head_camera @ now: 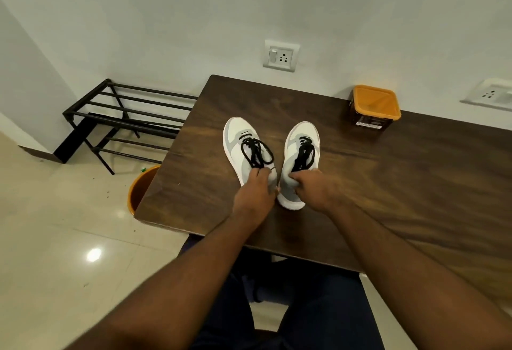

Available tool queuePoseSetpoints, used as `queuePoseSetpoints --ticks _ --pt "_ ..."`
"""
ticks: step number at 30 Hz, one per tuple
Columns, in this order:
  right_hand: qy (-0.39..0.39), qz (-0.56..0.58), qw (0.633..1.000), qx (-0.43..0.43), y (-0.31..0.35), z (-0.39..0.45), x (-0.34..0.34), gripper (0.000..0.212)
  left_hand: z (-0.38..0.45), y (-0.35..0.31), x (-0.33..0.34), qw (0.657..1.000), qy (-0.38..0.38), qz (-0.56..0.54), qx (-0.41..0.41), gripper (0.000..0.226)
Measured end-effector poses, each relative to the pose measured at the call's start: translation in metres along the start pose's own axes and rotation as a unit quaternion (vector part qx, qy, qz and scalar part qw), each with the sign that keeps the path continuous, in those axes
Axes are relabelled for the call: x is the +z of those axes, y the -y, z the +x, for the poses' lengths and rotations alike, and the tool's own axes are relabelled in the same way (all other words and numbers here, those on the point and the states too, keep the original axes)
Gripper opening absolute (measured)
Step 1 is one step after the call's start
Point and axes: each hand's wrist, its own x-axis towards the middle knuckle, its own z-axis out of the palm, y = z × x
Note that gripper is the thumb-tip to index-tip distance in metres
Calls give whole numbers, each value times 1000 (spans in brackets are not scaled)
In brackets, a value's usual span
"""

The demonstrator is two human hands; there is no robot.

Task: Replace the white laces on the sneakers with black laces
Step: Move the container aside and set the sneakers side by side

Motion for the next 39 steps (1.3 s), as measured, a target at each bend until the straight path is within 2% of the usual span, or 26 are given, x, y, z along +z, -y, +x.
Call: queuePoseSetpoints --ticks 3,7,10,13,17,20,23,28,30,33,35,39 --pt "35 25 999 24 11 -15 0 26 -1 -2 -15 997 25 67 -8 29" --pt "98 -18 993 71 21 -31 1 29 -20 0 -33 966 120 228 -21 36" --pt "132 -72 985 90 27 -38 3 27 -27 4 -36 954 143 262 -29 39" --pt "117 -95 984 92 30 -38 4 25 -23 6 -39 943 173 285 -16 36" --pt "136 -111 981 83 30 -32 -1 11 -9 10 -34 936 190 297 7 39" --pt "136 -104 982 81 29 -18 -2 33 9 10 -30 941 179 288 10 36" --pt "147 -92 983 65 30 9 -1 22 36 10 -26 943 182 278 8 32" --pt "164 -51 982 75 22 48 -2 42 78 9 -28 942 183 280 25 24" --pt "177 -40 979 94 27 53 -12 36 79 0 -36 944 188 270 8 24" --pt "193 -5 972 136 44 50 -40 8 76 -19 -61 940 233 247 -22 27" --pt "203 20 967 156 53 44 -49 24 69 -25 -71 933 266 239 -29 28" --pt "249 49 955 153 86 40 -101 27 47 -45 -134 929 290 224 -45 28"
